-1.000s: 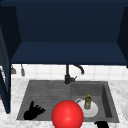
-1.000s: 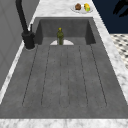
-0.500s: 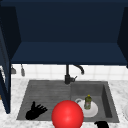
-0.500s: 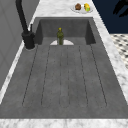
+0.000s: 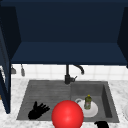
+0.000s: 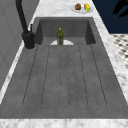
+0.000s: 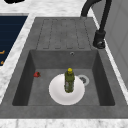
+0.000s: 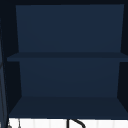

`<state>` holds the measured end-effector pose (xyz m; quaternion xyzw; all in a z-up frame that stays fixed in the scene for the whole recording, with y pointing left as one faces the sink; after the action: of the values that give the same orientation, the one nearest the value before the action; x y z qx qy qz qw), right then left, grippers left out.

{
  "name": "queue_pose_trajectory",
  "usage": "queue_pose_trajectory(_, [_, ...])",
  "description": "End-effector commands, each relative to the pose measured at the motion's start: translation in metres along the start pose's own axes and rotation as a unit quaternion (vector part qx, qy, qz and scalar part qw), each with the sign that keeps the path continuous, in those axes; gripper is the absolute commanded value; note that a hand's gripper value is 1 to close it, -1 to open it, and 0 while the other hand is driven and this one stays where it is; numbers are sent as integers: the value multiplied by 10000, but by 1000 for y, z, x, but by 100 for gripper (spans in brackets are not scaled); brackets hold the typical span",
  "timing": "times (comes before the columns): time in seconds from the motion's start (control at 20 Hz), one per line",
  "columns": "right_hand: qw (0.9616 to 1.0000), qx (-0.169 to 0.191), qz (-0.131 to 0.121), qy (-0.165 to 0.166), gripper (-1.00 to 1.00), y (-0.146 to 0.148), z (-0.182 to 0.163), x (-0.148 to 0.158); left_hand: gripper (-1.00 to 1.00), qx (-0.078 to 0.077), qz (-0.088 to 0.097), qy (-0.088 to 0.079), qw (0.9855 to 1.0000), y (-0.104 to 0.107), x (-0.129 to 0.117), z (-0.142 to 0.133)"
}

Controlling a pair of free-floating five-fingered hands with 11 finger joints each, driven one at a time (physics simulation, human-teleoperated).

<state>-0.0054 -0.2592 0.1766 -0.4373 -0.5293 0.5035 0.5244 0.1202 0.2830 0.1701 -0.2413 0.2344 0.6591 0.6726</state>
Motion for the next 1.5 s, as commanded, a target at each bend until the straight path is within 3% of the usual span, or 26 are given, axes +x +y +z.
queue_pose_trajectory(0.0, [10000,0,0,0,0,0,0,0,-100,569,283,327,9974,-2,-5,-6])
queue_pose_trajectory(1.0, [10000,0,0,0,0,0,0,0,-100,657,715,404,9945,-9,-27,-30])
queue_pose_trajectory(1.25, [10000,0,0,0,0,0,0,0,-100,771,657,423,9940,-9,-27,-35])
queue_pose_trajectory(1.45, [10000,0,0,0,0,0,0,0,-100,610,519,551,9953,-8,-23,-41])
